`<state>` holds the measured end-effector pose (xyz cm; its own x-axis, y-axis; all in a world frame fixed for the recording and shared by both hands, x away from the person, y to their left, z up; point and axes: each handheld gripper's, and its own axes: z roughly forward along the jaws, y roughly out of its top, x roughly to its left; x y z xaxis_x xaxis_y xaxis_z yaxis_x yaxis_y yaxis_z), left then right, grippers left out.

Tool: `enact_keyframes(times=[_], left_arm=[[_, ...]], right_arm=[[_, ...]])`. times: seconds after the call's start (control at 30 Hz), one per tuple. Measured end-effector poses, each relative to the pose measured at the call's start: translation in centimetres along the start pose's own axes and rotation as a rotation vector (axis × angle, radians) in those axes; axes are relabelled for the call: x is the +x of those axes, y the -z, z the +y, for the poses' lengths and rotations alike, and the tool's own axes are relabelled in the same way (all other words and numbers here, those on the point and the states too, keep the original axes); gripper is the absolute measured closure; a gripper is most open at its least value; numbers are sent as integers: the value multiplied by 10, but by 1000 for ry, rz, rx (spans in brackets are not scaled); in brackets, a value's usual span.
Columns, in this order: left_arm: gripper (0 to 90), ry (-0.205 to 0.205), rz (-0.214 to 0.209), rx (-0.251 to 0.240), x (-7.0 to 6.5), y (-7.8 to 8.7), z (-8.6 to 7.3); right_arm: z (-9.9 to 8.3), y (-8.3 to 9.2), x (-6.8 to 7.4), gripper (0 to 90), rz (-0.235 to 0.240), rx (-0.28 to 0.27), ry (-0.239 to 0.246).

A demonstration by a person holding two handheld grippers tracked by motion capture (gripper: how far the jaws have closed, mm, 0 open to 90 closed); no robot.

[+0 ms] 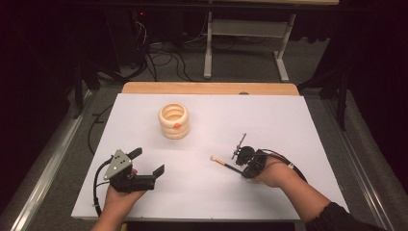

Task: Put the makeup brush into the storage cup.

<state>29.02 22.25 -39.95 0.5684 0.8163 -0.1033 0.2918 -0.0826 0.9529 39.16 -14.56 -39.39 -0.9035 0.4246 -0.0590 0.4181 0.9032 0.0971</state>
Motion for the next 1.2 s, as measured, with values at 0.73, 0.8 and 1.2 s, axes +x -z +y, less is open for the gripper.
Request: enact_keyframes(times=[0.73,0.8,1.2], left_arm=[[8,1,4,-1,1,1,0],[8,-1,4,1,1,1,0],[8,-2,4,1,0,0,0]], right_arm=[[-17,13,-5,869,-19,-79,-41],[-22,15,-7,869,-31,-80,-48],[-54,20,-24,869,-87,-82,-136]])
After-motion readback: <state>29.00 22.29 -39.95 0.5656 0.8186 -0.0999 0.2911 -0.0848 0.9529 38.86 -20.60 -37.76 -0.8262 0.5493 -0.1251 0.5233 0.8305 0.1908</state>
